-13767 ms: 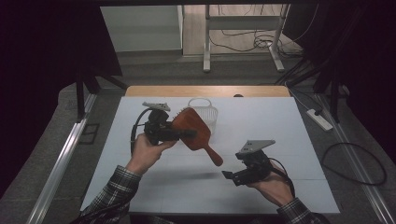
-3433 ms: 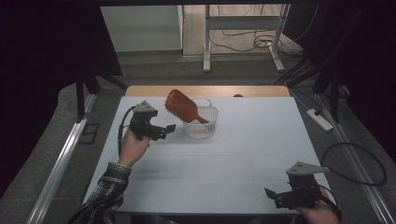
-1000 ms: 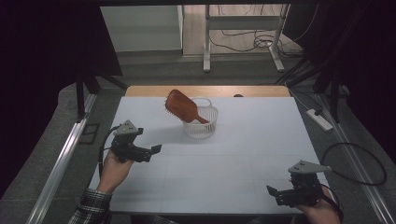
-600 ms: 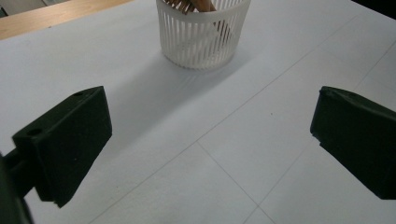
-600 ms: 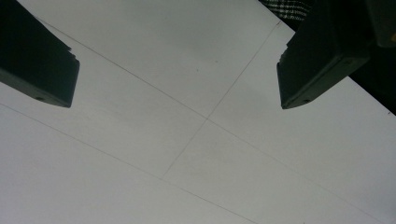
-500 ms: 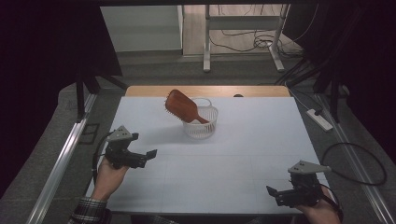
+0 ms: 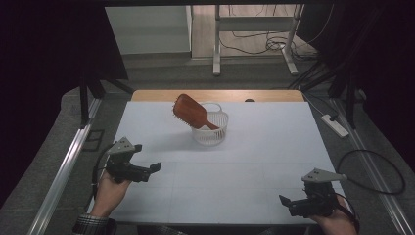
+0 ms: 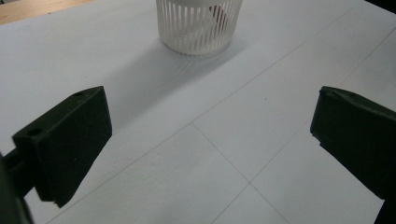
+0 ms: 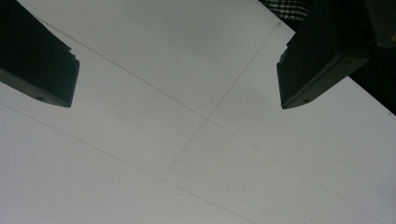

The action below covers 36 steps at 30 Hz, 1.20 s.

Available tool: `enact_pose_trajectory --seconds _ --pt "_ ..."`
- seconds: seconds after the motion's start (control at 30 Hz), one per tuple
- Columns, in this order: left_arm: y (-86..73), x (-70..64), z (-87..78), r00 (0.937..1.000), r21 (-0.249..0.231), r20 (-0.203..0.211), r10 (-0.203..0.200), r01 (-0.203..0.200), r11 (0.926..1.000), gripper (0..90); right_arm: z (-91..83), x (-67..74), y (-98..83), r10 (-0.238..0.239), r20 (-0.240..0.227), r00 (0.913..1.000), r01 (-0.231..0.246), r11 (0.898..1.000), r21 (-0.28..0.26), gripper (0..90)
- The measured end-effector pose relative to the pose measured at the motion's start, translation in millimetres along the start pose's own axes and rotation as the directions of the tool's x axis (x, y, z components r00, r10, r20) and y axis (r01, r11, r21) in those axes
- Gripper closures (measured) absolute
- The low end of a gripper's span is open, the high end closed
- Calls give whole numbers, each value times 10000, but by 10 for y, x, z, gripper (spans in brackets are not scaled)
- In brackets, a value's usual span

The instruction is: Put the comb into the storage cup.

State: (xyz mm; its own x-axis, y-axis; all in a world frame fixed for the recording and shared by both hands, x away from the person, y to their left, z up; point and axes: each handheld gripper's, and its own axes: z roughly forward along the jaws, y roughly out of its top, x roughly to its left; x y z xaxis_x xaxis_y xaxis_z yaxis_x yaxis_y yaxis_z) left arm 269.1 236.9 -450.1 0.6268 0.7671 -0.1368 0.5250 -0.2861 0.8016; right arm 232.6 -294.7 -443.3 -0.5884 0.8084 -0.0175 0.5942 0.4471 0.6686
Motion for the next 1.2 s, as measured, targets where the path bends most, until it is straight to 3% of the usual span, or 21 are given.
enact_pose_trajectory --seconds 0.6,1.2 --pt "-179 -29 -174 9996 81 -201 -211 212 9997 0 0 3 0 -12 41 10000 12 10000 2 0" --pt "-371 -94 -299 9985 458 -420 -349 368 9983 0 5 7 2 -36 80 10000 36 10000 60 0"
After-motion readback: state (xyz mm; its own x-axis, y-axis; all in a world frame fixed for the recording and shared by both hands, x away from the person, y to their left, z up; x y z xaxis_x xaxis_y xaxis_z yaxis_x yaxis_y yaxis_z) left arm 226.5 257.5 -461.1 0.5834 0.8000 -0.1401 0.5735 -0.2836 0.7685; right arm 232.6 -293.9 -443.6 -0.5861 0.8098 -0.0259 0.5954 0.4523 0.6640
